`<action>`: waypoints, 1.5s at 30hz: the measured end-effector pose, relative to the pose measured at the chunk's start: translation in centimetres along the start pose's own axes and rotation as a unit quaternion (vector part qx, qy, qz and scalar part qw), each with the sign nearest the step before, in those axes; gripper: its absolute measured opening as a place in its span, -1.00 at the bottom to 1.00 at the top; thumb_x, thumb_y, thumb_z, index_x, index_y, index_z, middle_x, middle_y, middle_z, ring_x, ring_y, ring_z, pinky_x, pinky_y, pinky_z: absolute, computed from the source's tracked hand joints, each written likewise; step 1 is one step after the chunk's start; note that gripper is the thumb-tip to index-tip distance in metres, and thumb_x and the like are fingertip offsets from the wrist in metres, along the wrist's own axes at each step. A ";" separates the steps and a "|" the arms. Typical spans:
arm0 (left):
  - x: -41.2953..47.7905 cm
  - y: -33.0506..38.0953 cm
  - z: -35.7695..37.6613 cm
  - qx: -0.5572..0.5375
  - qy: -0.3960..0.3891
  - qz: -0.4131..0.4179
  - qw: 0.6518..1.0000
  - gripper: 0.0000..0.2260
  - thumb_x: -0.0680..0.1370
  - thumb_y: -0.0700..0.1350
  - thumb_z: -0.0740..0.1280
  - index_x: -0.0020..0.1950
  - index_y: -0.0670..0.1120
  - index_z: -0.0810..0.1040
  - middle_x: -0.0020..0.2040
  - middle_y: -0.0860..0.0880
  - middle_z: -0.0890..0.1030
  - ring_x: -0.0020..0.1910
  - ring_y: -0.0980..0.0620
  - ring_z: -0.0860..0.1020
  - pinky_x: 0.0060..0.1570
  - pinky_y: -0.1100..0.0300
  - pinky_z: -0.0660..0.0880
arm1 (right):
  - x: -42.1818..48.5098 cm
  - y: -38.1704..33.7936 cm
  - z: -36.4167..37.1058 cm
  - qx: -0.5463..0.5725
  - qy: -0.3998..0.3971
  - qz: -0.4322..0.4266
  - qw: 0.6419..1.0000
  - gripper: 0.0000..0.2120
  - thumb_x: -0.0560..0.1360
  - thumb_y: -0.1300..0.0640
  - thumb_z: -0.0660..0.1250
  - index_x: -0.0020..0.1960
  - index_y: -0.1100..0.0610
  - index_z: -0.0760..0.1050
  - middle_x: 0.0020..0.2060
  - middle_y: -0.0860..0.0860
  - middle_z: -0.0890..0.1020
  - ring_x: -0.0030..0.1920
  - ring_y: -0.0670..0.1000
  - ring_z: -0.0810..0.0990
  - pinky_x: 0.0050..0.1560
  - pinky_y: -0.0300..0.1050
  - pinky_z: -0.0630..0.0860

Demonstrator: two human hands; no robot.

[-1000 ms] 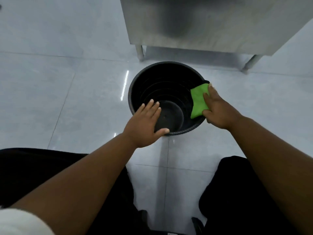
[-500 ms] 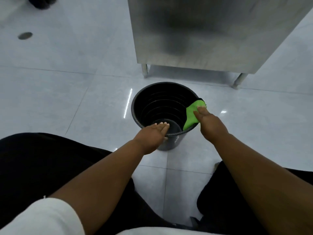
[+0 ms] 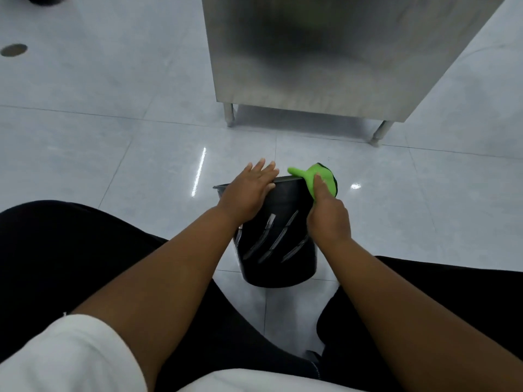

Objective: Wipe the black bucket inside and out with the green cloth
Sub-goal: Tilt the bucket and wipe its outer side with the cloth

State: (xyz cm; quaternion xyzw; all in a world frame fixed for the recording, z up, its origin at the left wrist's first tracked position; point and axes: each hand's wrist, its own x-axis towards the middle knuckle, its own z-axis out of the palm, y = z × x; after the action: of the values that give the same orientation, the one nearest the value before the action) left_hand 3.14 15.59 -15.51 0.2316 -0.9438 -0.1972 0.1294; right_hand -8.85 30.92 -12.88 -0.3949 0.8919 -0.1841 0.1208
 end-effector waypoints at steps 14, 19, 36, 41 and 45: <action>3.4 -5.7 2.7 0.073 0.003 -0.082 0.994 -0.53 0.67 -0.07 0.04 0.56 -0.17 0.11 0.60 -0.14 0.08 0.59 -0.19 -0.04 0.54 -0.13 -0.08 | -0.6 -0.1 8.2 -0.070 0.019 -0.177 0.982 -0.57 0.54 -0.05 0.19 0.34 0.08 0.49 -0.03 0.15 0.50 -0.15 0.14 0.55 -0.23 -0.02 0.59; 3.2 -5.5 4.6 0.077 0.029 -0.095 0.992 -0.47 0.66 -0.07 0.04 0.58 -0.19 -0.02 0.61 -0.16 -0.03 0.59 -0.20 -0.11 0.55 -0.11 -0.10 | 0.7 0.9 10.2 -0.119 0.082 -0.231 0.962 -0.67 0.47 0.04 0.29 0.20 0.11 0.55 -0.03 0.13 0.55 -0.03 0.21 0.53 0.00 0.10 0.49; 3.1 -6.8 6.2 0.081 0.103 -0.071 0.989 -0.53 0.66 -0.02 0.08 0.54 -0.16 0.20 0.57 -0.08 0.23 0.58 -0.10 0.11 0.53 -0.07 0.08 | 5.6 5.3 11.9 0.126 -0.038 -0.112 0.985 -0.37 0.61 -0.16 -0.06 0.60 0.04 -0.09 0.61 -0.02 -0.09 0.60 -0.02 -0.15 0.59 0.07 0.01; 3.1 -6.4 6.3 0.081 0.105 -0.099 0.986 -0.55 0.65 -0.04 0.06 0.52 -0.16 0.25 0.55 -0.09 0.28 0.57 -0.11 0.14 0.53 -0.09 0.08 | 5.3 3.4 11.8 0.133 -0.032 -0.009 0.991 -0.32 0.56 -0.24 -0.18 0.60 0.04 -0.13 0.61 0.01 -0.09 0.60 0.09 -0.15 0.57 0.16 0.03; 3.2 -6.0 6.0 0.063 0.104 -0.104 0.987 -0.56 0.64 -0.05 0.07 0.50 -0.16 0.29 0.51 -0.09 0.35 0.54 -0.12 0.21 0.52 -0.09 0.10 | 2.7 1.0 11.8 -0.070 -0.015 -0.189 0.979 -0.38 0.62 -0.13 -0.01 0.60 0.07 -0.05 0.60 0.08 -0.04 0.60 0.17 -0.13 0.57 0.18 -0.08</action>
State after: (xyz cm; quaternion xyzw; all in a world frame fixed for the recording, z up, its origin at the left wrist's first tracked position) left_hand 0.74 11.02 -22.99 0.3555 -0.9065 -0.1243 0.1910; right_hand -7.01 26.78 -24.18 -0.5666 0.8099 -0.1349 0.0693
